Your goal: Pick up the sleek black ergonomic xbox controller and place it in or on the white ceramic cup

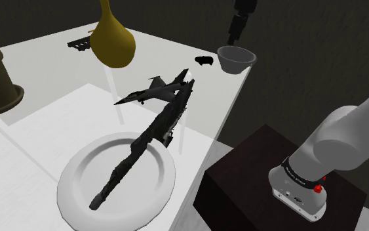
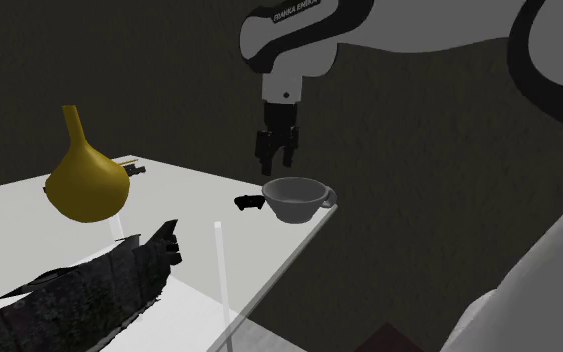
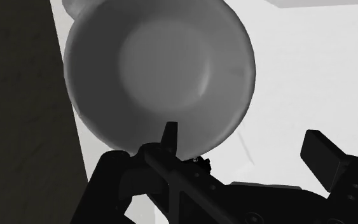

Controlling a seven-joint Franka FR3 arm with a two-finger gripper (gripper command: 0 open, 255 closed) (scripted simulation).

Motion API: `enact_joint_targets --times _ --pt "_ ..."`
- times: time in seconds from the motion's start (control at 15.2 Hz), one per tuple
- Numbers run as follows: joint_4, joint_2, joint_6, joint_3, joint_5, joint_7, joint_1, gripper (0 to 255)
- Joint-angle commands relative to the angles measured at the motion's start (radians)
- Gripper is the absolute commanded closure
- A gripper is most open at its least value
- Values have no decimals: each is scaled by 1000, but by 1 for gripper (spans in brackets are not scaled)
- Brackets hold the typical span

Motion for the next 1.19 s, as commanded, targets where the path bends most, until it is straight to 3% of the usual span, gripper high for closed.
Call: enact_joint_targets --times 0.0,0.4,0.73,0.79,1.12 --pt "56 79 2 -11 13 -64 8 0" --pt "319 359 -45 -22 64 -238 11 0" --pt "604 609 -129 -2 97 -355 -3 0" --pt "628 629 -137 1 99 -362 -5 0" --pt "534 611 -61 3 96 -364 1 0"
